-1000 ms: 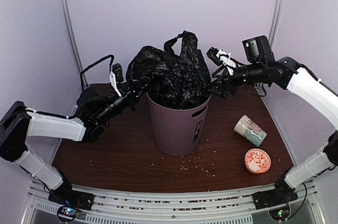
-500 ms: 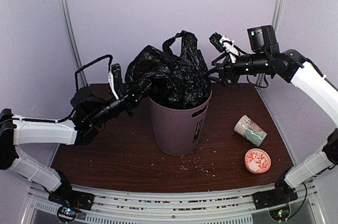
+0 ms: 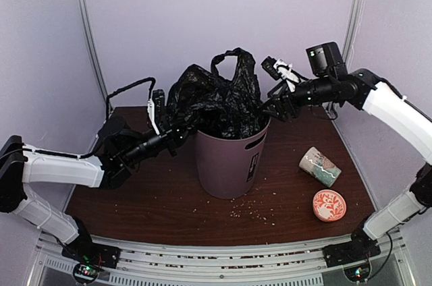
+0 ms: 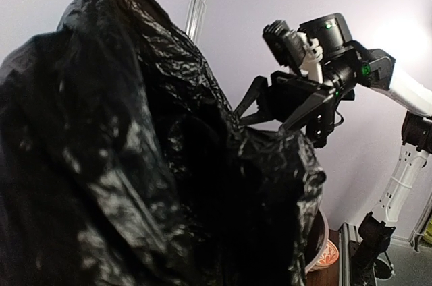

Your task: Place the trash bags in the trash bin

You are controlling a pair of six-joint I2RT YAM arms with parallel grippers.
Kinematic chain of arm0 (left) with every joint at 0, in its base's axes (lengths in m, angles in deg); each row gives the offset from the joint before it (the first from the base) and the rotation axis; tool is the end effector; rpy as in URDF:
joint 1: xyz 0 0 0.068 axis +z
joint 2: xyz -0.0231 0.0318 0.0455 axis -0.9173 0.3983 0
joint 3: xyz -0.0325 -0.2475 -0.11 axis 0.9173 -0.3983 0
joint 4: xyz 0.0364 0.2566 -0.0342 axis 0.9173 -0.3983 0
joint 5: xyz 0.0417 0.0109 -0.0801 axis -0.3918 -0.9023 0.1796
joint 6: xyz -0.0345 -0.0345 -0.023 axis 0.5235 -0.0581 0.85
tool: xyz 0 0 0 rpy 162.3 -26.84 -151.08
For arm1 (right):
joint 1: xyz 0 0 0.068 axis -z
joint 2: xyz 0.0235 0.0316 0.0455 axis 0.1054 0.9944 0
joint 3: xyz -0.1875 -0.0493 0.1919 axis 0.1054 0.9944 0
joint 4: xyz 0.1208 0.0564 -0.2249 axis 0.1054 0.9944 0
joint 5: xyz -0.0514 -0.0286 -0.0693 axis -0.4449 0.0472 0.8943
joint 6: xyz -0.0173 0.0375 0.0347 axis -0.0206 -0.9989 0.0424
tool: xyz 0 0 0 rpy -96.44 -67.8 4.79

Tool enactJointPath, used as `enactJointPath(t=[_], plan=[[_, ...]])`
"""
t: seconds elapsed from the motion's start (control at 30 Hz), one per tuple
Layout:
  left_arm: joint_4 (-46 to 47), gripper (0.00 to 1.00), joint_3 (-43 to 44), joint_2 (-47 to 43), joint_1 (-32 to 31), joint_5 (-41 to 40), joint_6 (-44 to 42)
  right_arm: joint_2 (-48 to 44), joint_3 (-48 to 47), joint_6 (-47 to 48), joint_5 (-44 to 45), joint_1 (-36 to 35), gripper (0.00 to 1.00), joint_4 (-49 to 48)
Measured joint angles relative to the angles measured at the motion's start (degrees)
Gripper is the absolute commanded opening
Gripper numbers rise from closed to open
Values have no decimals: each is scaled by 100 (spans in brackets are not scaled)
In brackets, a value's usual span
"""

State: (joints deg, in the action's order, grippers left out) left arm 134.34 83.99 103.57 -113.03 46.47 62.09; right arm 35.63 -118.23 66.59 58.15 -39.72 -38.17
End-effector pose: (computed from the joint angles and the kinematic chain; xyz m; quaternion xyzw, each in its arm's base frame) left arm 0.1979 -0.2231 0.2836 0.2327 0.5713 -0.5172 0.5933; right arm 0.2504 0.1859 0.4021 -0.4711 0.7209 0.2620 0.4356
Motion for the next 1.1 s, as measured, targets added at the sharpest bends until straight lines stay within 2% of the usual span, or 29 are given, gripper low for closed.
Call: enactJointPath(t=[0.13,0.23,0.5,0.67,0.77,0.87,1.1], plan=[[-138,0,2,-72,-2,4,-22,-527,-94,-20,157,0,90,90],[-391,0,4,-199,-24,15,-52,-553,-518,-251,328,0,93,48],[-1132,0,107,-570,-332,20,-190,981,-2839,-1088,396,0,97,-48],[-1451,0,131,-789,-509,-22,-258,1941,-3729,-1443,212,0,97,61],[-1572,0,131,-866,-540,-66,-278,2291,-3917,-1552,87,0,96,186],[-1665,0,131,-894,-549,-105,-291,2487,-3921,-1600,20,0,91,348],[-1707,0,131,-876,-601,-98,-295,2597,-3921,-1655,-70,0,49,538]])
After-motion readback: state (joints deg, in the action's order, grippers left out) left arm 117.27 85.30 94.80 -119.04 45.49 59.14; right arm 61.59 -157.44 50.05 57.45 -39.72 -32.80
